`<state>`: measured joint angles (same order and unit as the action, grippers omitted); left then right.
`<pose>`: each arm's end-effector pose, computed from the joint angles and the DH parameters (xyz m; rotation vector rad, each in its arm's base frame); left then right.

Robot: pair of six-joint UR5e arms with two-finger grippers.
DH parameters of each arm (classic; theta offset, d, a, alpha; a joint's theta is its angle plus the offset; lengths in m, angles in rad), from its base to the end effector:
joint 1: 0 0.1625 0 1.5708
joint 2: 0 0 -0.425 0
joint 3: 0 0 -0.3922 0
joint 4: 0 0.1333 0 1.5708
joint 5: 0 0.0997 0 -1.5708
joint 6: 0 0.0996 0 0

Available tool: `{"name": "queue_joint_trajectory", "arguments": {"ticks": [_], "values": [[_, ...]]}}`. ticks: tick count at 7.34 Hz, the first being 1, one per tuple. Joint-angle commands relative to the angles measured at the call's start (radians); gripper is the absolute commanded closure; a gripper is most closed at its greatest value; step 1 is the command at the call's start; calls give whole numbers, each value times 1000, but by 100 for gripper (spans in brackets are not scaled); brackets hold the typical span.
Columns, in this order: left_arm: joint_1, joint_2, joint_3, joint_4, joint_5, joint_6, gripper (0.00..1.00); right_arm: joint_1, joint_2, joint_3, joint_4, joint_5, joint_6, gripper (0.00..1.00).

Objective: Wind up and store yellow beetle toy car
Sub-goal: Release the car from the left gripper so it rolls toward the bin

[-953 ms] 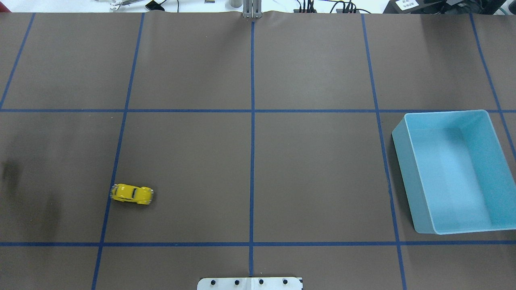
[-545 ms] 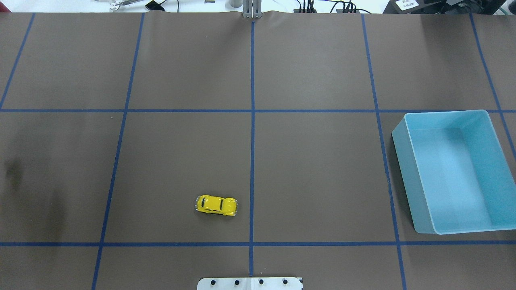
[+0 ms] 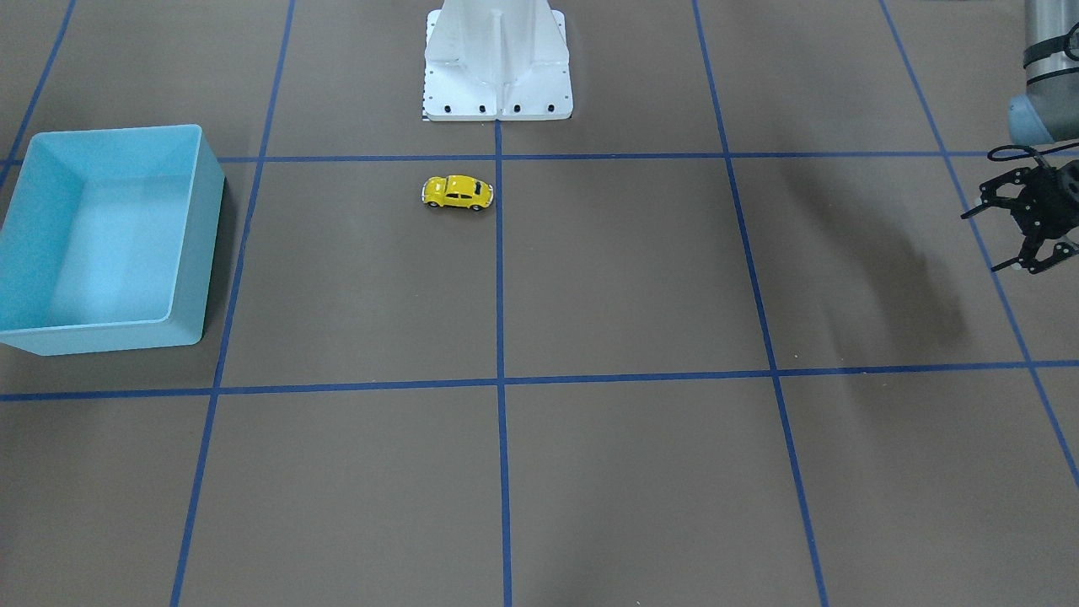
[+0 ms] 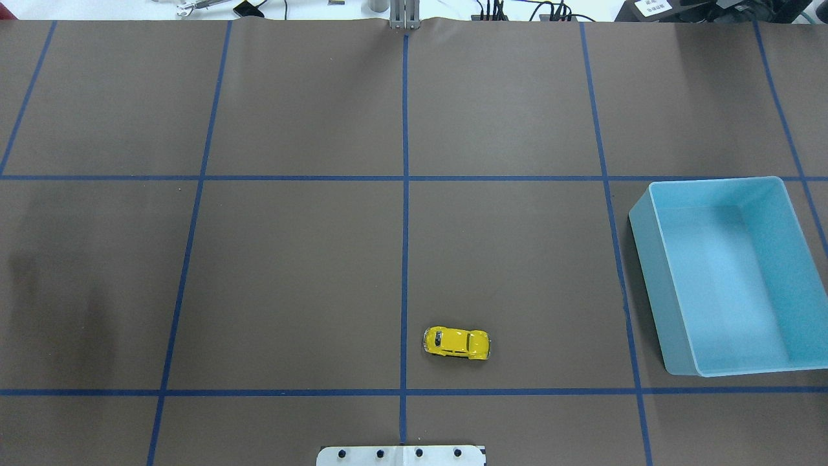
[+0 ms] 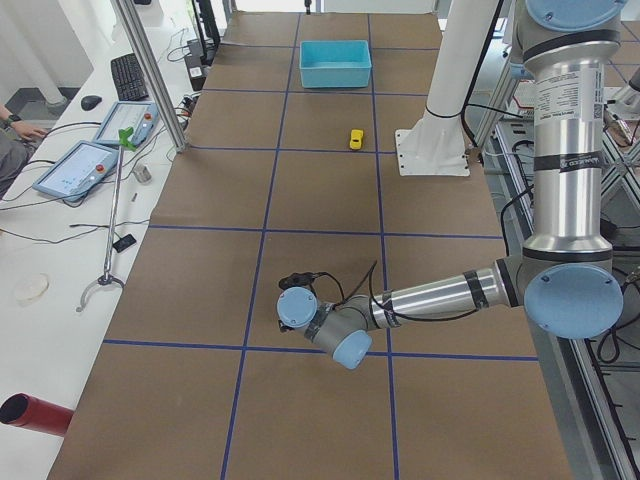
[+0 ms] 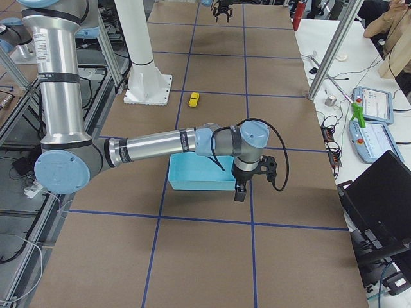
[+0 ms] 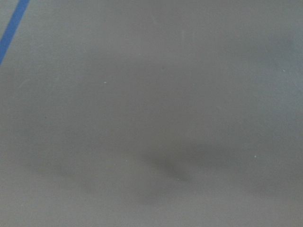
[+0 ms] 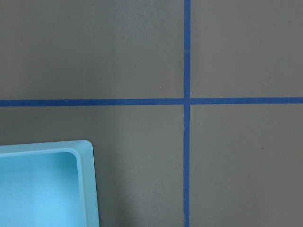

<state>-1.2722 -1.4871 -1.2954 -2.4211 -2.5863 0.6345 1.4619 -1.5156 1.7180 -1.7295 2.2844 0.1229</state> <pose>0.0842 -0.4390 0.7231 0.6413 0.9552 1.0829 0.0122 -0.5149 0.5789 -0.0410 -0.7135 -0.0022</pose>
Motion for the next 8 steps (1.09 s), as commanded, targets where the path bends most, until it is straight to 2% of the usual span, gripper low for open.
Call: {"name": "queue_joint_trajectory", "arguments": {"ticks": [1, 2, 3, 5, 7, 8], "values": [[-15, -2, -2, 17, 5, -145, 0, 0, 0, 0, -1, 1, 0, 0], [-31, -7, -5, 42, 5, -182, 0, 0, 0, 2, -1, 1, 0, 0], [-36, -8, -42, 125, 3, -215, 0, 0, 0, 5, 1, 3, -2, 0], [-114, -9, -195, 398, -6, -220, 0, -6, 0, 34, -1, 29, -6, 0], [-166, -13, -388, 752, 3, -220, 0, -61, 0, 124, 1, 36, -15, 0], [-182, -22, -457, 884, 6, -219, 0, -95, 6, 168, 1, 35, -29, 0]]}}
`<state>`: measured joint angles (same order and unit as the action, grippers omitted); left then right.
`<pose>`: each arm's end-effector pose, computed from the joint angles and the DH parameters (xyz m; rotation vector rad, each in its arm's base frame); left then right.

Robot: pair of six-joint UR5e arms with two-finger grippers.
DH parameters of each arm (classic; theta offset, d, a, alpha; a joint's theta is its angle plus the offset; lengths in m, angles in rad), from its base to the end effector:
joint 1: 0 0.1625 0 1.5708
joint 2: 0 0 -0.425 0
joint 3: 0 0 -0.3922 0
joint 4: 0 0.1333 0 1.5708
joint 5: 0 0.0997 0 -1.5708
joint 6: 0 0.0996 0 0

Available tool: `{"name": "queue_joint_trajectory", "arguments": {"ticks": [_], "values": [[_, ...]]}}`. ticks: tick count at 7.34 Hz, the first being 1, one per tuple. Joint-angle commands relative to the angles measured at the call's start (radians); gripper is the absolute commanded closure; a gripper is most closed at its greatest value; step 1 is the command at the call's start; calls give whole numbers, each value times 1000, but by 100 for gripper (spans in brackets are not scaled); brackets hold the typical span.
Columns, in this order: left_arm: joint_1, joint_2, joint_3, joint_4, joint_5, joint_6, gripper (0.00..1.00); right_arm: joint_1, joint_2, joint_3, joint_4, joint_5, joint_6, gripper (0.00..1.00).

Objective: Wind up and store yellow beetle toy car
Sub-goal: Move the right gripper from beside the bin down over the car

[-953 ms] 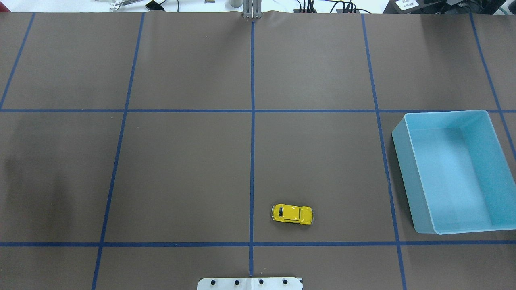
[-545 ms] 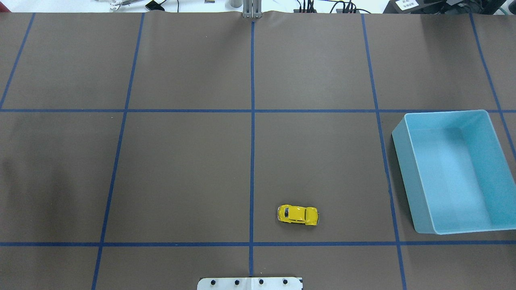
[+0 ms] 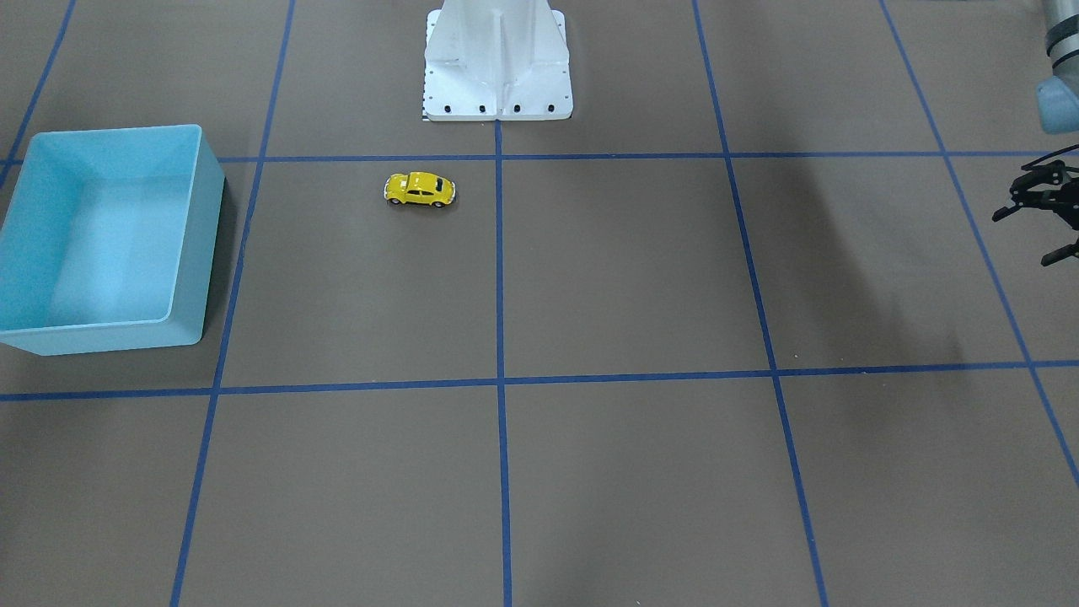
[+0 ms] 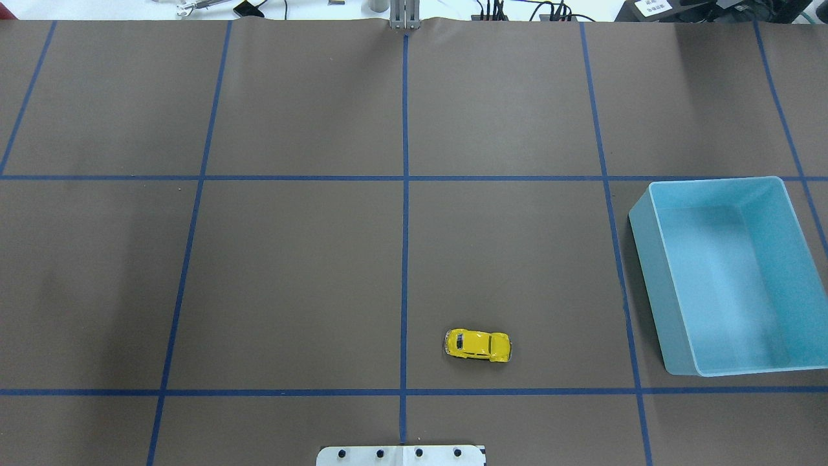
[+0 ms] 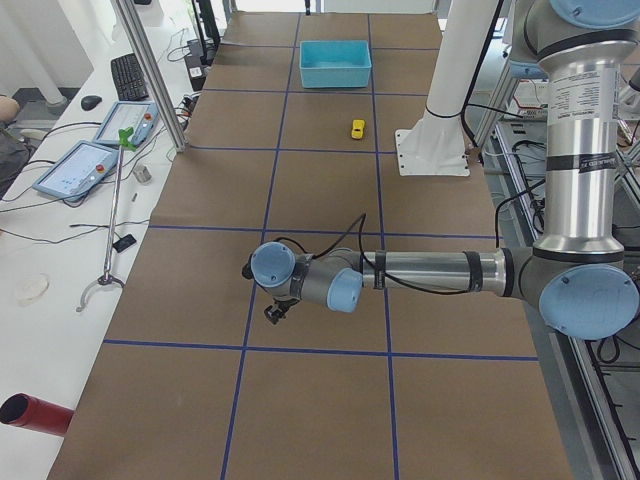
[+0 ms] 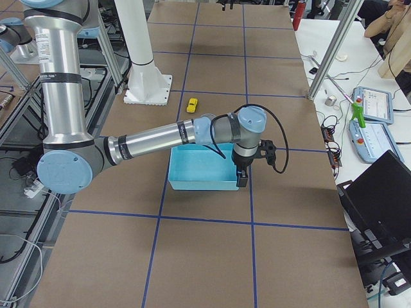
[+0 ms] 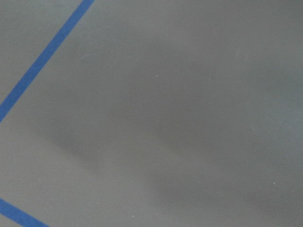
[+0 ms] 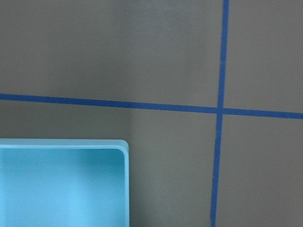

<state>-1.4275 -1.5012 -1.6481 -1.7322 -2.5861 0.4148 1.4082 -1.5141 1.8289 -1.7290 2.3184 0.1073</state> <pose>0.0189 -0.4719 0.6184 0.2947 0.9986 0.5935 -0.0173 -0.5108 0.5220 0.0475 -0.7596 -0.1111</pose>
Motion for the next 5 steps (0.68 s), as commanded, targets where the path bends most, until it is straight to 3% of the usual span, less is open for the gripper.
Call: {"name": "queue_joint_trajectory", "arguments": {"ticks": [1, 2, 5], "values": [[-34, -10, -143, 273, 21, 1, 0, -72, 9, 91, 0, 1, -15, 0], [-66, -22, -156, 314, 70, 1, 0, -109, 38, 116, -1, 1, -15, 0], [-125, -22, -138, 390, 84, 1, 0, -211, 124, 153, -1, 1, -15, 0]]}}
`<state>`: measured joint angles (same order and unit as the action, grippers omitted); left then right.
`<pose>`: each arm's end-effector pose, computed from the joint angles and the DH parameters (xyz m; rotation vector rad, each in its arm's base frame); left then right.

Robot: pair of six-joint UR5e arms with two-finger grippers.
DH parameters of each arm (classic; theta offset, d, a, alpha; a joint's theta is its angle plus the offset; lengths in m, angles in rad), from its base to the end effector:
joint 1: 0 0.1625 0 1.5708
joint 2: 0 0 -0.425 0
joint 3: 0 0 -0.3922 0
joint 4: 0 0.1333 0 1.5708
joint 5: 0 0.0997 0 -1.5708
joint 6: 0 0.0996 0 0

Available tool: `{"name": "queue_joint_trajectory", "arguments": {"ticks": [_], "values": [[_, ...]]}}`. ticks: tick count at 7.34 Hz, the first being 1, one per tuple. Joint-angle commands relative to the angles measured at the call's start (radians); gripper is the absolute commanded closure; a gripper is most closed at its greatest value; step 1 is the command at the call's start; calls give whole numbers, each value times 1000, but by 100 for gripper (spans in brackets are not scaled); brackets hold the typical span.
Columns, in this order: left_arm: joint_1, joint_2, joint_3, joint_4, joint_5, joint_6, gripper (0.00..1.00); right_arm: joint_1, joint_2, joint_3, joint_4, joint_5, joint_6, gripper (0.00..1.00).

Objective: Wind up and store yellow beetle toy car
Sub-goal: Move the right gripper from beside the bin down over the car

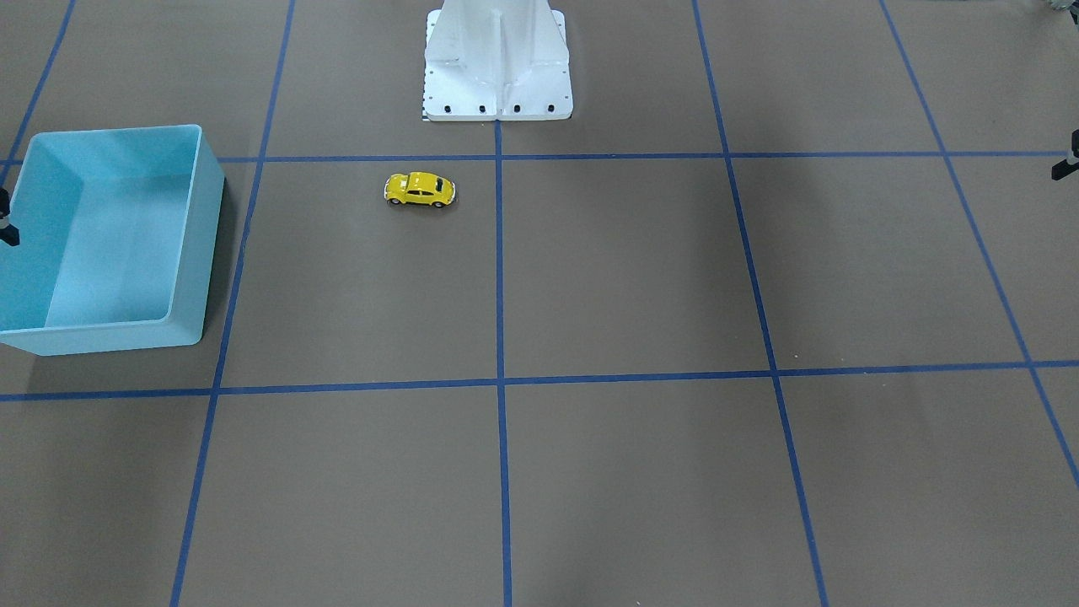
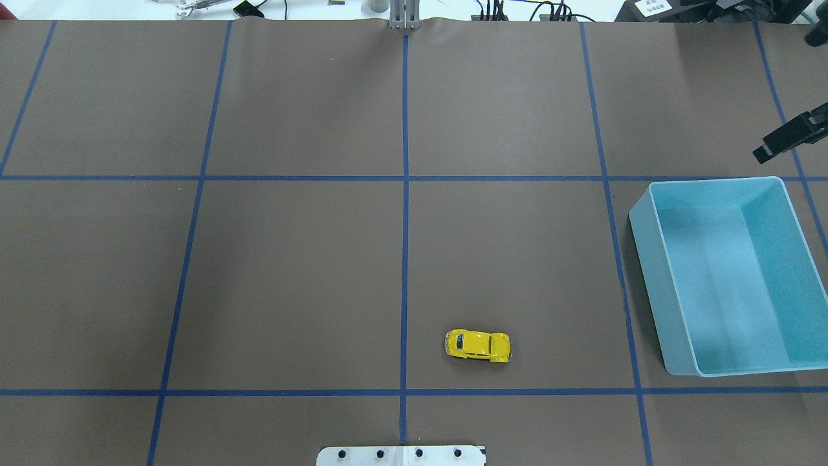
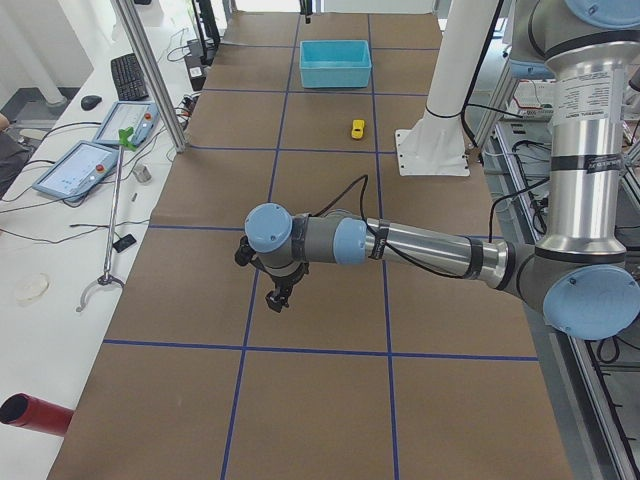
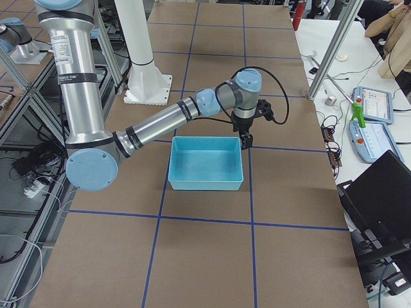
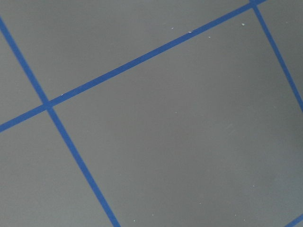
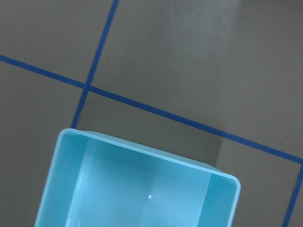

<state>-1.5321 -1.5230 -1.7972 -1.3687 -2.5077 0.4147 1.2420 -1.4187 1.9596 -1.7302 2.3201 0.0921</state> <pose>-0.0351 -0.4656 0.5787 0.1549 0.9315 0.4085 -0.1060 -0.5136 0.4112 0.2018 -0.8037 -0.3660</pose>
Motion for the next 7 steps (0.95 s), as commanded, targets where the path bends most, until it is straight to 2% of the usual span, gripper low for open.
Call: {"name": "queue_joint_trajectory", "arguments": {"ticks": [1, 2, 3, 4, 6, 7], "values": [[-31, 6, 27, 26, 56, -1, 0, -96, 46, 34, 1, -10, 0, 0], [-36, 15, 36, 26, 78, 1, 0, -160, 82, 32, 0, -22, -3, 0], [-46, 6, 85, 19, 78, -23, 0, -220, 148, 30, 0, -77, -6, 0], [-54, 6, 116, 14, 76, -28, 0, -272, 184, 36, 0, -83, -8, 0], [-75, 9, 134, 2, 79, -28, 0, -378, 193, 116, 0, -84, -17, 0], [-76, 9, 139, 3, 79, -33, 0, -454, 189, 125, 0, -84, -64, 0]]}}
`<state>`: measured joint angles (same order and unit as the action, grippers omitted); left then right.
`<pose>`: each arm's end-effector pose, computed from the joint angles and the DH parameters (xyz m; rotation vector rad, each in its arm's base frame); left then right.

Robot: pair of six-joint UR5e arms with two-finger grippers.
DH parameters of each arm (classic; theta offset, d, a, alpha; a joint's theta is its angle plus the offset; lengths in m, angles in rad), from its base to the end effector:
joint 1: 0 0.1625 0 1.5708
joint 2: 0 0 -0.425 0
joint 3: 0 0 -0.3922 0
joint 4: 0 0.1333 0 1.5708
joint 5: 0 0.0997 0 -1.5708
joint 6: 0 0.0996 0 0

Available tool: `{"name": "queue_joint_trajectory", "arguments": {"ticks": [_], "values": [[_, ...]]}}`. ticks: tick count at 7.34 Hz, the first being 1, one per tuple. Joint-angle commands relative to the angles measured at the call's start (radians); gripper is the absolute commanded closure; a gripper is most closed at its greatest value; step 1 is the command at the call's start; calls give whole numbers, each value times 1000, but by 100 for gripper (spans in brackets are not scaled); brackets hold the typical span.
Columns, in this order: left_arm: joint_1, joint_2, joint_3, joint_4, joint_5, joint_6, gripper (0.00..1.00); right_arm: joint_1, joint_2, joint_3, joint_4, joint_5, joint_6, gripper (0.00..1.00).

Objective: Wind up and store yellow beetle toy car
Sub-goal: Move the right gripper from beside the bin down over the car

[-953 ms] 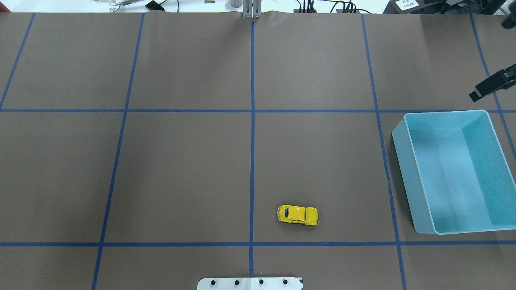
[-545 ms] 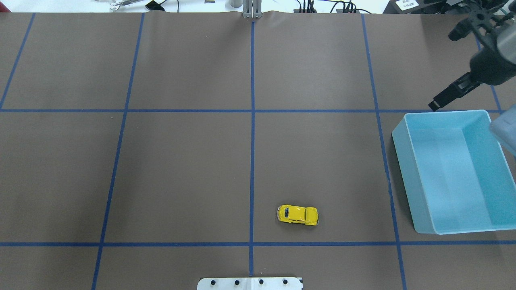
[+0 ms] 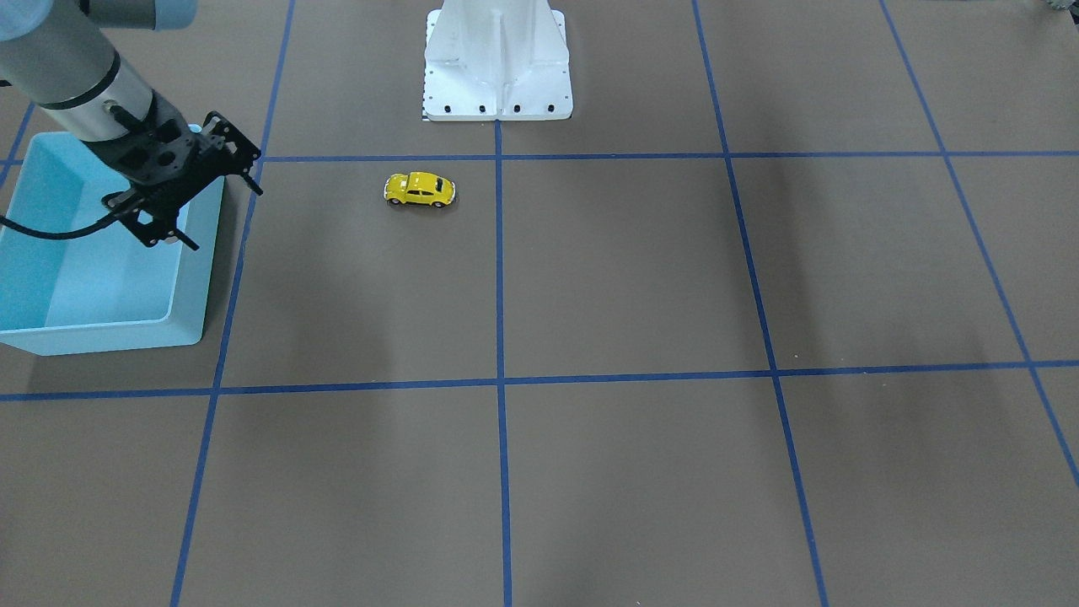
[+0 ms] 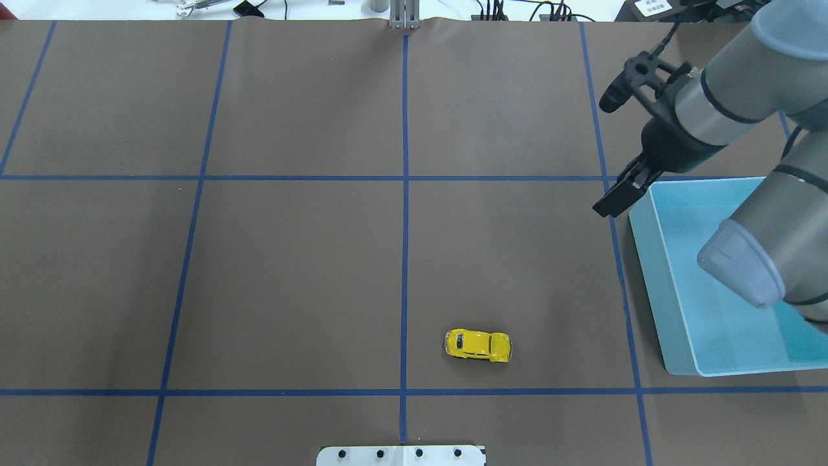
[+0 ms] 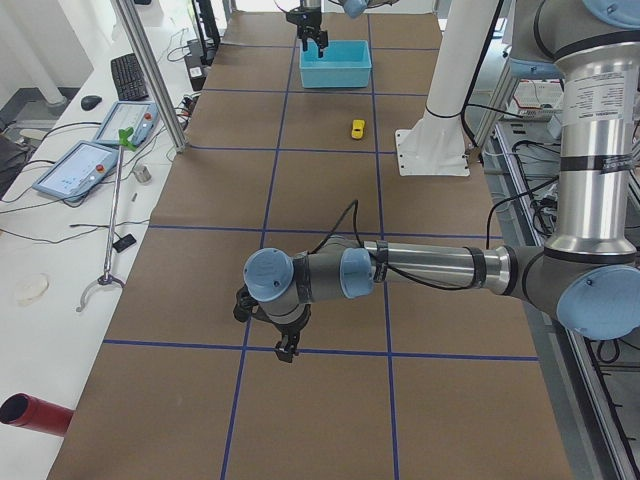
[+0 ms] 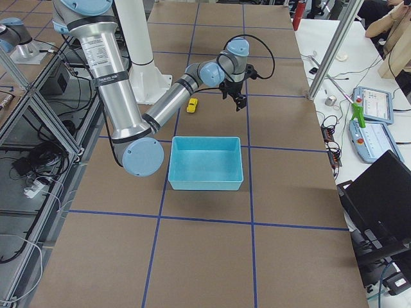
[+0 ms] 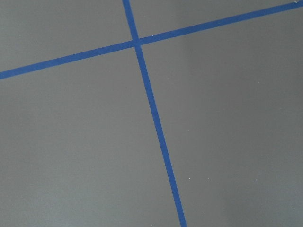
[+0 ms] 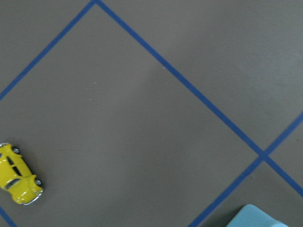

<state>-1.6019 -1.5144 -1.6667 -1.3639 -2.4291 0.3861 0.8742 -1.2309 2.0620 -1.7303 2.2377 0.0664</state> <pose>-0.0721 -0.4534 0.6521 0.0238 0.8727 0.2604 -0.2869 -0.4547 0.2727 0.3711 -0.8592 -0.8086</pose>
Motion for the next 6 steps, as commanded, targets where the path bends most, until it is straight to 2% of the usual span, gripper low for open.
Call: {"name": "queue_joint_trajectory", "arguments": {"ticks": [1, 2, 3, 4, 5, 6], "values": [[-21, 5, 8, -1, 1, -4, 0, -128, 5, 23, 0, -4, -136, 0], [-33, 7, 10, -3, 1, -1, 0, -185, 13, 26, 2, -18, -157, 0], [-35, 7, 10, -1, 1, -6, 0, -312, 54, 32, 0, -171, -134, 0], [-38, 8, 13, 0, 4, -6, 0, -395, 57, 27, 0, -264, -46, 0], [-44, 10, 13, 0, 14, -6, 0, -446, 60, 26, 2, -295, -39, 0], [-44, 10, 15, 0, 15, -6, 0, -533, 59, 20, 2, -394, -36, 0]]}}
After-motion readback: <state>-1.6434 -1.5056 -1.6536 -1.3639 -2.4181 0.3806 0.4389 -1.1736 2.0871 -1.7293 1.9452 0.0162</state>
